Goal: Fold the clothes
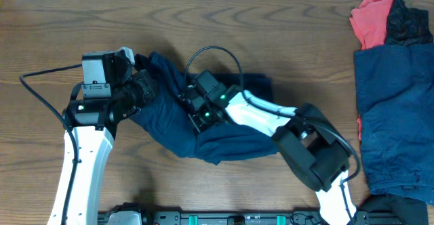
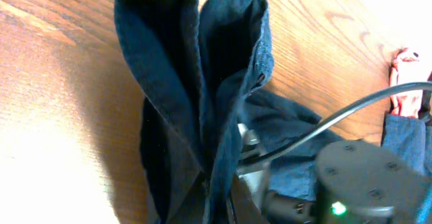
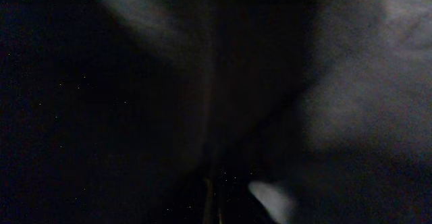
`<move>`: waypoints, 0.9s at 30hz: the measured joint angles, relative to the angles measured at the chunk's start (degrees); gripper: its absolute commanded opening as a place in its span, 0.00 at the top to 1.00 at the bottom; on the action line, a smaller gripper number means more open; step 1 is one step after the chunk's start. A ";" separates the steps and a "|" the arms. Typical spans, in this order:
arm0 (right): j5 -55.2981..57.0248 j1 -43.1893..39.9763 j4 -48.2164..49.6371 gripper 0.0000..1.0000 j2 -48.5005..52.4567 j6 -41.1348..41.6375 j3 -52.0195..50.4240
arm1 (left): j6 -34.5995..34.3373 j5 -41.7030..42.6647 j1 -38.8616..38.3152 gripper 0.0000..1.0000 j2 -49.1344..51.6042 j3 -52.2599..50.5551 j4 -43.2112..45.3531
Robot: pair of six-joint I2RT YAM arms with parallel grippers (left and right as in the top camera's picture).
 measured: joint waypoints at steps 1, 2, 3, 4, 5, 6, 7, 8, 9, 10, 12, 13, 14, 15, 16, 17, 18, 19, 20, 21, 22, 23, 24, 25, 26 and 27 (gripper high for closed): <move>0.79 -0.92 -1.27 0.91 -0.85 -0.15 -0.24 | 0.04 0.00 0.00 0.94 0.00 0.00 -0.09; 1.33 -2.12 -2.73 0.87 -1.88 -0.33 -0.50 | 0.22 0.00 0.00 0.94 0.00 0.02 -0.09; 2.10 -3.67 -4.31 0.85 -3.30 -0.59 -0.79 | 0.39 0.00 0.00 0.94 0.00 0.04 -0.09; 2.62 -5.46 -5.90 0.85 -4.85 -1.01 -0.87 | 0.68 0.00 0.00 0.94 0.00 0.04 -0.09; 3.37 -7.39 -7.69 0.86 -6.67 -1.44 -0.92 | 1.01 0.00 0.02 0.94 0.00 0.07 -0.07; 4.28 -9.73 -9.99 0.87 -8.94 -1.88 -0.92 | 1.31 0.02 0.09 0.94 0.00 0.07 -0.11; 4.98 -11.65 -11.72 0.88 -11.04 -2.12 -0.92 | 1.49 0.00 0.15 0.94 0.00 0.07 -0.13; 5.92 -13.94 -14.32 0.88 -13.09 -2.49 -0.81 | 1.66 0.02 0.31 0.94 0.00 0.07 -0.20; 7.10 -16.44 -16.96 0.88 -15.13 -2.95 -0.68 | 1.70 0.02 0.44 0.94 0.00 0.07 -0.17; 7.96 -18.40 -19.08 0.88 -16.48 -3.45 -0.68 | 1.81 0.00 0.52 0.94 0.00 0.07 -0.22; 9.25 -22.03 -22.80 0.87 -17.64 -5.16 -0.61 | 1.88 0.11 0.61 0.94 0.00 0.07 -0.22; 9.79 -23.28 -24.09 0.86 -17.51 -6.34 -0.70 | 1.88 0.39 0.61 0.94 0.00 0.07 -0.20; 10.14 -23.98 -24.76 0.86 -17.18 -7.28 -0.83 | 1.88 0.94 0.61 0.94 0.00 0.07 -0.11; 10.40 -24.72 -25.18 0.86 -16.70 -8.28 -1.16 | 1.86 1.62 0.59 0.94 0.00 0.07 0.11; 10.67 -25.14 -25.38 0.86 -16.24 -9.03 -1.55 | 1.84 2.34 0.59 0.94 0.00 0.07 0.26; 11.10 -25.42 -25.40 0.87 -15.80 -9.62 -2.05 | 1.84 2.82 0.52 0.94 0.00 0.07 0.33; 11.54 -25.55 -25.31 0.86 -15.41 -10.08 -2.62 | 1.81 3.13 0.35 0.94 0.00 0.07 0.46; 12.09 -25.57 -25.07 0.86 -15.08 -10.54 -3.37 | 1.79 3.30 0.13 0.94 0.00 0.07 0.61; 12.61 -25.55 -24.11 0.86 -14.88 -10.93 -4.48 | 1.60 3.72 -0.33 0.94 0.00 0.07 0.68; 12.81 -25.55 -23.45 0.86 -14.88 -11.17 -5.16 | 1.36 3.93 -0.55 0.94 0.00 0.07 0.68; 13.00 -25.55 -22.53 0.87 -14.88 -11.50 -6.03 | 1.14 4.20 -0.96 0.94 0.00 0.07 0.72; 13.09 -25.55 -21.55 0.86 -14.88 -11.89 -6.99 | 0.61 4.44 -1.31 0.94 0.00 0.07 0.85; 13.25 -25.55 -20.79 0.86 -14.88 -12.15 -7.78 | 0.09 4.68 -1.62 0.94 0.00 0.07 1.14; 13.31 -25.55 -20.02 0.86 -14.88 -12.22 -8.52 | -0.31 5.14 -1.99 0.94 0.00 0.07 1.66; 13.46 -25.55 -19.08 0.86 -14.88 -12.37 -9.51 | -1.01 5.60 -2.36 0.94 0.00 0.07 2.23; 13.53 -25.55 -18.49 0.87 -14.88 -12.44 -10.34 | -1.66 5.95 -2.67 0.94 0.00 0.07 2.69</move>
